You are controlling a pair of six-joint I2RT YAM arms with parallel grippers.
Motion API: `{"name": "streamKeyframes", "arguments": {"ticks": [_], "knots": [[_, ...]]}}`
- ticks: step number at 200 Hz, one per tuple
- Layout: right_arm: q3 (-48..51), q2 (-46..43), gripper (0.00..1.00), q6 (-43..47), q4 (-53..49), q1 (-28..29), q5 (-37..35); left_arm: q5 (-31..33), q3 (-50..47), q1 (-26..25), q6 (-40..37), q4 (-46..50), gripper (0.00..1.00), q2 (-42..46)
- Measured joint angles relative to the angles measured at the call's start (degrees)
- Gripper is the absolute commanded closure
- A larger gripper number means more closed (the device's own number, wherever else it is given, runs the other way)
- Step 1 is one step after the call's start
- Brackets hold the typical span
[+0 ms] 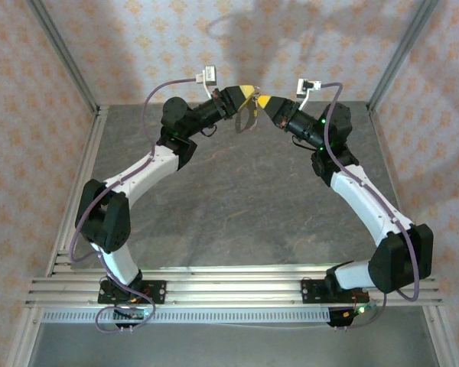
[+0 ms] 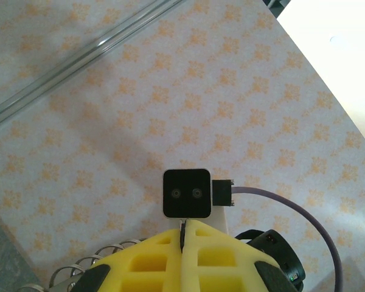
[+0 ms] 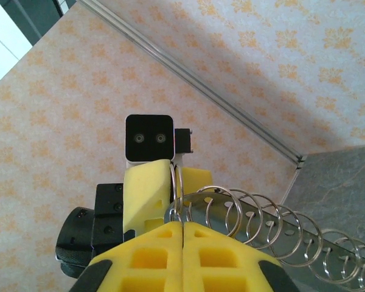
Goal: Put the keys on the keyring
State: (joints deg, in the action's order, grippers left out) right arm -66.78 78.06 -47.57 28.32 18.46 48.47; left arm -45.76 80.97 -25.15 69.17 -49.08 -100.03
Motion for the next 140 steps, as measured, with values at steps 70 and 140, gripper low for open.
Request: {"name": "streamKeyframes", "arguments": {"ticks": [70, 140], "knots": [[-2.03, 1.84, 1.0, 0.02, 0.09, 1.33, -0.37, 1.27, 0.0, 0.09, 0.04, -0.76, 1.0, 0.0], [-2.67, 2.32, 1.0, 2.91, -2.4, 1.81, -1.38, 1.66, 0.0, 0.17, 0.04, -1.29, 1.0, -0.52]]}}
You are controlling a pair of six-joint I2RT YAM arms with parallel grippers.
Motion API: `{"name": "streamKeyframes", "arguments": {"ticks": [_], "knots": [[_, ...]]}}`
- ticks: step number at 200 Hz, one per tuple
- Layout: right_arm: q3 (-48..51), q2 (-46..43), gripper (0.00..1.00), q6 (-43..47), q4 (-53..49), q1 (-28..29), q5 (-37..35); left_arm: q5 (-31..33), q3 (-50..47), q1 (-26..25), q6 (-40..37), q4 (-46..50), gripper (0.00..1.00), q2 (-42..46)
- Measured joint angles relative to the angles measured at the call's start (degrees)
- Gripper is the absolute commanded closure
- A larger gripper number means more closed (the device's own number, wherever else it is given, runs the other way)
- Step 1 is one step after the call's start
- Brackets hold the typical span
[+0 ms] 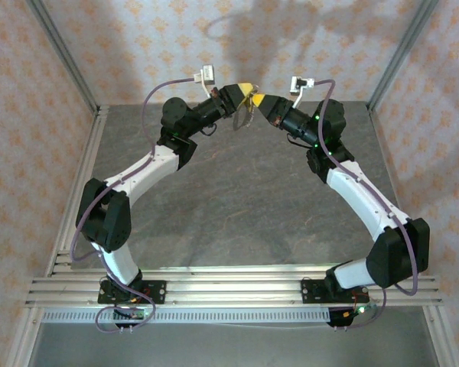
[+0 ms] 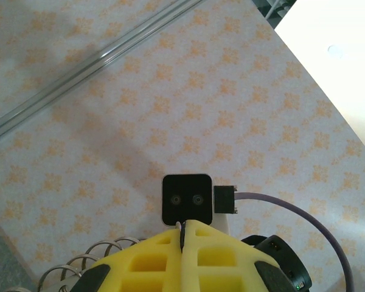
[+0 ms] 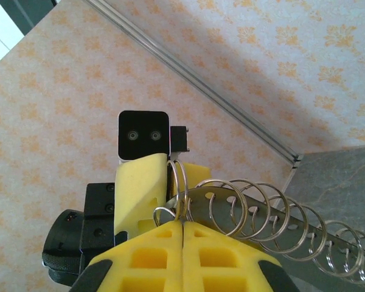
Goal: Put the keys on the keyring
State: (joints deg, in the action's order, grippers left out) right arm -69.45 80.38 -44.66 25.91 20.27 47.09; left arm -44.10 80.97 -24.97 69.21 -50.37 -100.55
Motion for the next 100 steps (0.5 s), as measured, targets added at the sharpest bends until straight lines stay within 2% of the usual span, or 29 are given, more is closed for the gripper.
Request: {"name": "streamKeyframes", "arguments": {"ticks": [100], "knots": [[-0.81, 2.29, 1.0, -1.62, 2.12, 1.09, -0.59, 1.33, -0.02, 0.26, 0.42, -0.07, 1.0, -0.24]]}}
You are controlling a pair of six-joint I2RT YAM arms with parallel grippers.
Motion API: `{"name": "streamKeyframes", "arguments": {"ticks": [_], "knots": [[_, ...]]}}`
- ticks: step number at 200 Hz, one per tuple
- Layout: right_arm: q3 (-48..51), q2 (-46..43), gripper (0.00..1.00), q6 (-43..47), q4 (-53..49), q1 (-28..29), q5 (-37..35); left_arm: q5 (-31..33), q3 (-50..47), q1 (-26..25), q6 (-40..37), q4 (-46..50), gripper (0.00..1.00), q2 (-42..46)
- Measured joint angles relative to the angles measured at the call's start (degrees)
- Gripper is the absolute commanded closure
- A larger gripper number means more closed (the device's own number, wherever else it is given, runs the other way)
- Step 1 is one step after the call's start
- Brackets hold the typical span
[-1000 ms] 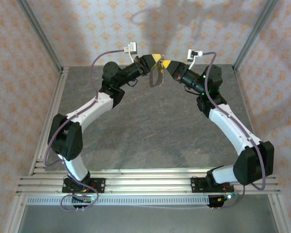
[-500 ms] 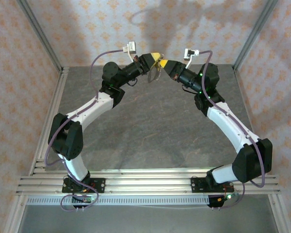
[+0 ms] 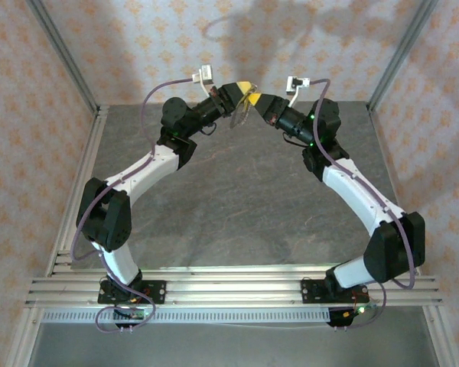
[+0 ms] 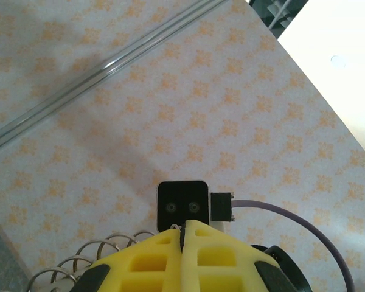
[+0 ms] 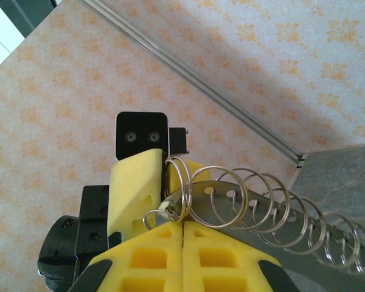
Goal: Put the keys on the keyring
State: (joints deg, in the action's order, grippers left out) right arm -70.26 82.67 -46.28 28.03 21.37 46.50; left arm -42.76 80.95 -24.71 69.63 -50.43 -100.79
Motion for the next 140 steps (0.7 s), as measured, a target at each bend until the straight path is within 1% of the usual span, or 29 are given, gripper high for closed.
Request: {"name": "streamKeyframes", "arguments": {"ticks": [33, 67, 107, 118, 140], "knots": [[0.28, -0.57, 1.0, 1.97, -2.16, -0.07, 0.0, -0.11, 0.0, -0.02, 0.0, 0.07, 1.0, -0.09], [2.69, -1.75, 1.0, 1.92, -3.02, -0.52, 0.98, -0.26, 0.0, -0.63, 0.07, 0.0, 1.0, -0.31], [3.1, -1.75, 1.0, 1.92, -4.66, -0.55, 1.51, -0.28, 0.0, -1.09, 0.46, -0.2, 1.0, -0.37], [3.1, -1.75, 0.96, 1.92, -4.87, -0.7, 1.51, -0.28, 0.0, -1.18, 0.48, -0.2, 1.0, -0.37], [3.28, -2.32, 0.93, 2.01, -6.03, -1.42, 1.51, -0.28, 0.0, -1.18, 0.46, -0.2, 1.0, -0.37]]}}
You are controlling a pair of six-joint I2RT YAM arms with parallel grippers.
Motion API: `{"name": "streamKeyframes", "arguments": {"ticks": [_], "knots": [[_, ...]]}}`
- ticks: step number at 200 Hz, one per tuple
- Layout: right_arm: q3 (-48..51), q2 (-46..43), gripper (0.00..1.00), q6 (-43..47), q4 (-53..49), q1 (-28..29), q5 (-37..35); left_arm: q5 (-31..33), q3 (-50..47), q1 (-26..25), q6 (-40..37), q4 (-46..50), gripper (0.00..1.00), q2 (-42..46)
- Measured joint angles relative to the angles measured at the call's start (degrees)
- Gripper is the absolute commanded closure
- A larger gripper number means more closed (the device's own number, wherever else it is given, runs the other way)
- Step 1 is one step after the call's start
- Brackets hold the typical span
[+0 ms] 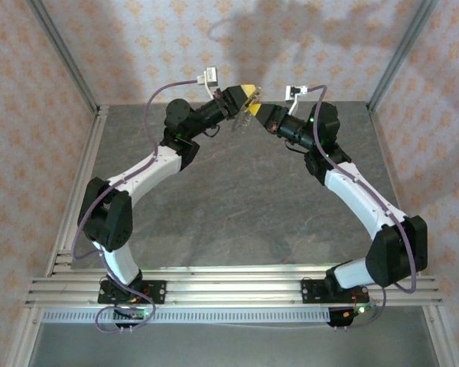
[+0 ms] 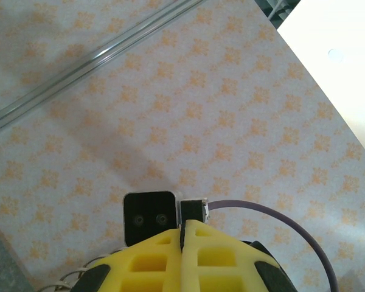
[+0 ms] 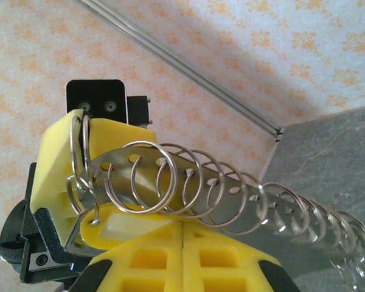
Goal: Put the keys on the keyring
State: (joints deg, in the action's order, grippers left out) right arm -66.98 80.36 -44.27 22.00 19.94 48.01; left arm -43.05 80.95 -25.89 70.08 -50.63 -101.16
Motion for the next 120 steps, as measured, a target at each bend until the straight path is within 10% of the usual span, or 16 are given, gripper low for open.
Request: {"name": "streamKeyframes", "arguments": {"ticks": [74, 120], "knots": [[4.76, -9.16, 0.9, 2.12, -5.11, -5.81, -0.02, -0.09, 0.09, 0.0, 0.0, 0.02, 1.0, 0.0], [3.56, -10.69, 0.62, 1.62, -5.62, -6.27, -0.83, -0.2, 0.76, 0.0, 0.0, 0.0, 1.0, -0.04]]}}
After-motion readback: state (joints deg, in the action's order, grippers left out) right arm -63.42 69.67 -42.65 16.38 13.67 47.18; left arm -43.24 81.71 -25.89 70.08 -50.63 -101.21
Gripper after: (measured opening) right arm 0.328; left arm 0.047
